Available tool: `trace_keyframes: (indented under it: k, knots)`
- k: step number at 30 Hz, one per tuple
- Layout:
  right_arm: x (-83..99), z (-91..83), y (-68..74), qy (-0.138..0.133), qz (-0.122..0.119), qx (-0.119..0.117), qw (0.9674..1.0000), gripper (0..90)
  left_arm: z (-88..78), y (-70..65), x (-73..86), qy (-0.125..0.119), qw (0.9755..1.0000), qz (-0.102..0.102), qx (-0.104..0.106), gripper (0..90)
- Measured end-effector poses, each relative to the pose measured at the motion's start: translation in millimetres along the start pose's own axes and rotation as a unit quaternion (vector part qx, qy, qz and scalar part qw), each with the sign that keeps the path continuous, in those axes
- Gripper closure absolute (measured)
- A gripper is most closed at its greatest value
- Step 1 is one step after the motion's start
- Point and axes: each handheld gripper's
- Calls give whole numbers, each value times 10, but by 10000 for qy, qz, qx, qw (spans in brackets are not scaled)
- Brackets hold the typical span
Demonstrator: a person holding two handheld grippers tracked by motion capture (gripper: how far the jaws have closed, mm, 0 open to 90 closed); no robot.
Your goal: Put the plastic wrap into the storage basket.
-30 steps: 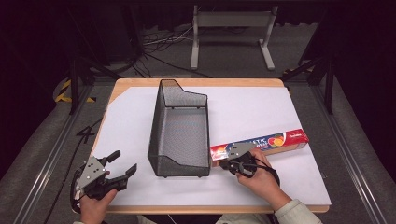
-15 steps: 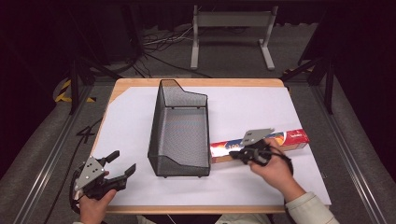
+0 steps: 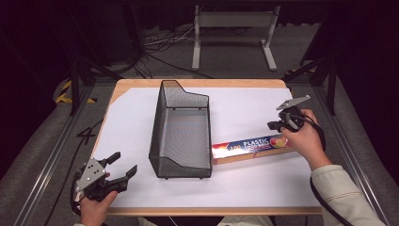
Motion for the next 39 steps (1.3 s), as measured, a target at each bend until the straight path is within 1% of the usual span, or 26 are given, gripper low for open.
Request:
trace_keyframes:
  k: [4,6,7,8,9,10,12,15,18,19,21,24,26,27,29,31,34,37,38,39]
  knots:
    - [78,44,-181,25,281,102,9995,900,1,-2,3,8,10000,-13,-15,255]
    - [104,56,-239,6,393,148,9991,900,2,-4,3,10,10000,-14,-15,255]
    - [104,56,-239,6,393,148,9991,900,2,-4,3,10,10000,-14,-15,255]
    - [125,59,-307,-8,541,163,9984,900,3,-4,3,6,10000,-15,1,255]
    - [133,60,-336,-9,596,162,9981,900,3,-4,3,6,10000,-15,1,254]
    - [133,60,-336,-9,596,162,9981,900,3,-4,3,6,10000,-14,6,254]
    - [145,74,-391,-7,658,158,9977,900,4,-4,4,3,10000,-14,8,254]
    - [169,104,-465,137,766,208,9967,900,3,-2,6,12,10000,-13,13,253]
    - [198,171,-520,364,810,290,9956,900,0,4,7,9,10000,-18,23,253]
    - [207,189,-531,400,848,292,9952,900,-3,3,7,6,10000,-23,30,253]
    - [229,217,-549,464,845,278,9950,900,-8,7,7,-16,10000,-17,24,252]
    - [279,262,-562,646,912,240,9935,900,-7,9,11,-6,10000,-31,20,252]
    - [315,283,-575,854,906,225,9920,900,-9,6,10,-4,10000,-28,14,252]
    - [330,283,-584,879,900,230,9918,900,-10,5,9,-6,10000,-27,13,252]
    - [344,270,-596,849,1005,169,9912,900,-8,3,9,-7,10000,-29,7,252]
    - [338,263,-595,934,1041,158,9900,900,-8,3,6,8,10000,-13,3,252]
    - [325,251,-585,1081,1099,191,9879,900,-17,-2,6,-14,10000,-13,-7,252]
    - [332,223,-579,1245,1233,152,9844,900,-22,5,14,-19,10000,-35,-9,252]
    - [332,223,-579,1245,1233,152,9844,900,-22,5,14,-19,10000,-35,-9,252]
    - [345,215,-586,1412,1327,54,9810,900,-24,10,16,-5,10000,-33,-1,252]
Point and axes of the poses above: each handheld gripper's, and its own axes: z roughly forward along the jaws, x roughly out of its underside, y roughly to its left, and after that the axes turned 2 degrees about y, right-handed
